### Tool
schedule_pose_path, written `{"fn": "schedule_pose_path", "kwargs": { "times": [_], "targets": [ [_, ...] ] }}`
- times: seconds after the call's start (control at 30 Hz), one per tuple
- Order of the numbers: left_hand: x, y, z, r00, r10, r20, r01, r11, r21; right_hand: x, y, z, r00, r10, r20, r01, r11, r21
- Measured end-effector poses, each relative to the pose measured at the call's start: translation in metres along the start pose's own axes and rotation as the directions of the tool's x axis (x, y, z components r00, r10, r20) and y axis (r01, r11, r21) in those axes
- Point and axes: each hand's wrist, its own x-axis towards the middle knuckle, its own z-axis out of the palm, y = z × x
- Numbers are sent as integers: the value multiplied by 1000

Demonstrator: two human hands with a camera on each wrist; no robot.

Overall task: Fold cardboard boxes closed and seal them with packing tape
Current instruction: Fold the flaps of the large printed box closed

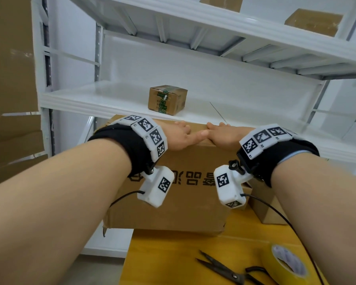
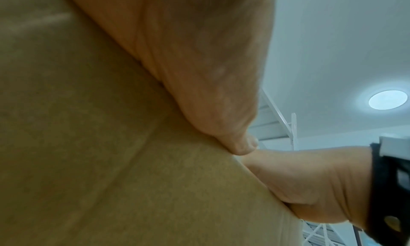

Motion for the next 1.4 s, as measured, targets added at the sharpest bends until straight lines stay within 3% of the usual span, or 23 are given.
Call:
{"fn": "schedule_pose_path", "kwargs": {
  "times": [0.17,0.27,0.37,0.6,0.77,0.87,0.97,1.07,1.23,1.33,1.4],
  "targets": [
    [-5,1,-4,1000,18,6,-18,999,29,-15,26,-3,989,53,-139,-49,998,29],
    [-5,-1,-4,999,51,-9,-51,998,23,-16,50,2,984,117,-136,-82,967,239],
    [-5,-1,-4,998,66,-20,-65,998,27,-17,61,5,972,183,-148,-79,846,527],
    [-7,-6,-4,994,110,2,-110,993,44,-9,78,5,976,200,-83,-89,722,686],
    [-7,-3,-4,995,101,-5,-101,994,50,-9,92,13,958,282,-49,-94,472,877],
    [-9,-2,-4,996,86,-1,-86,995,44,-12,82,17,958,279,-72,-121,618,777],
    [-9,-2,-4,996,89,-7,-88,995,36,-10,77,16,971,221,-92,-83,670,737],
    [-9,-2,-3,996,90,-11,-90,996,26,-8,82,14,971,220,-92,-70,633,771],
    [-9,-2,-3,996,91,-23,-90,995,33,-15,77,13,968,249,-18,-86,400,912],
    [-7,-3,-2,995,99,-28,-98,995,32,-12,77,16,975,218,-49,-71,511,857],
    [-6,-3,-3,994,103,-29,-102,994,33,-9,79,17,970,229,-78,-54,519,853]
  ]
}}
